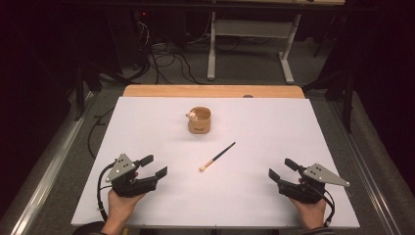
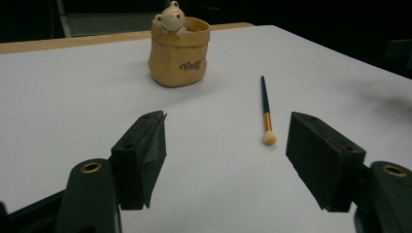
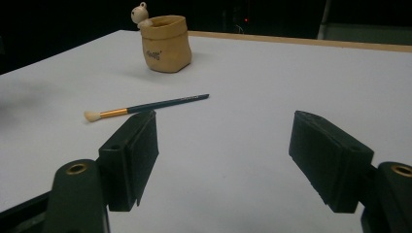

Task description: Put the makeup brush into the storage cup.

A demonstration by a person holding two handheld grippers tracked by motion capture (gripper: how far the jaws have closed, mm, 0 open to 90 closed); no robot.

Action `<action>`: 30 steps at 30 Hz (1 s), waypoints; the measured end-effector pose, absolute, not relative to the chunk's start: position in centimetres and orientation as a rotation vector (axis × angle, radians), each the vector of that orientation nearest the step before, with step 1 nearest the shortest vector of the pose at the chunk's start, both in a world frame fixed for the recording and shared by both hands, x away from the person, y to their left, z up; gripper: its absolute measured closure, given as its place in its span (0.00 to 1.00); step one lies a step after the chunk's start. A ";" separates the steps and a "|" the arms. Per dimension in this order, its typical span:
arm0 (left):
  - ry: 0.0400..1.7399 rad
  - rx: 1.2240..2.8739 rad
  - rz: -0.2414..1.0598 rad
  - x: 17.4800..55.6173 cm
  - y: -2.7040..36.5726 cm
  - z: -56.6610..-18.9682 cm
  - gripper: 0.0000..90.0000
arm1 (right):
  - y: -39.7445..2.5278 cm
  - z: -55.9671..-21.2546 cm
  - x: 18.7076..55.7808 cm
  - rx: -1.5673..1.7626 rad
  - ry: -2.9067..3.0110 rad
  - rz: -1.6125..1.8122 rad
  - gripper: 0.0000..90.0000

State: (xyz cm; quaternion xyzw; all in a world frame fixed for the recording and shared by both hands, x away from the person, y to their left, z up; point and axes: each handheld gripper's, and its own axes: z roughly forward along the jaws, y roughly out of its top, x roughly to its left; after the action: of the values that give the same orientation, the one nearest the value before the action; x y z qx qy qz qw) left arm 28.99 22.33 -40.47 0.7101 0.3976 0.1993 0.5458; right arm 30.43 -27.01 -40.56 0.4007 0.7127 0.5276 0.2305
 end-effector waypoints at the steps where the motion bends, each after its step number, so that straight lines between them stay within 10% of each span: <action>1: 0.941 1.690 0.472 29.0 22.3 -40.5 0.35 | -27.0 -40.5 30.4 1.098 1.960 1.449 0.31; 30: 0.944 1.693 0.465 29.2 22.2 -40.5 0.34 | -26.7 -40.6 30.4 1.083 1.976 1.443 0.31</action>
State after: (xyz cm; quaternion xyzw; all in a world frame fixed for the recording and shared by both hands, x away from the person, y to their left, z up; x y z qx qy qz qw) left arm 29.18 22.21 -40.54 0.7130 0.3976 0.1960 0.5433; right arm 30.40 -26.71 -40.58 0.3938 0.7185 0.5248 0.2307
